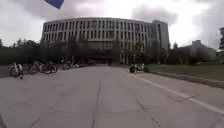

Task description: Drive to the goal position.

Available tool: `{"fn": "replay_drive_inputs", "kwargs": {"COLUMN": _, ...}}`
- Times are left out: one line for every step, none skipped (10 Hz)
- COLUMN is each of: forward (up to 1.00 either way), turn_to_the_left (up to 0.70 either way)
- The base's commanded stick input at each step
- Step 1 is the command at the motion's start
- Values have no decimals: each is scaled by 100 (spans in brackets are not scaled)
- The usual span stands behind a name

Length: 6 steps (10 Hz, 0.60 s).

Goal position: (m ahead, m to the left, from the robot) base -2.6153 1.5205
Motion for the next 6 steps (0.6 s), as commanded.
{"fn": "replay_drive_inputs", "kwargs": {"forward": 85, "turn_to_the_left": 4}}
{"fn": "replay_drive_inputs", "kwargs": {"forward": 85, "turn_to_the_left": 3}}
{"fn": "replay_drive_inputs", "kwargs": {"forward": 85, "turn_to_the_left": 2}}
{"fn": "replay_drive_inputs", "kwargs": {"forward": 85, "turn_to_the_left": 2}}
{"fn": "replay_drive_inputs", "kwargs": {"forward": 85, "turn_to_the_left": 3}}
{"fn": "replay_drive_inputs", "kwargs": {"forward": 85, "turn_to_the_left": 3}}
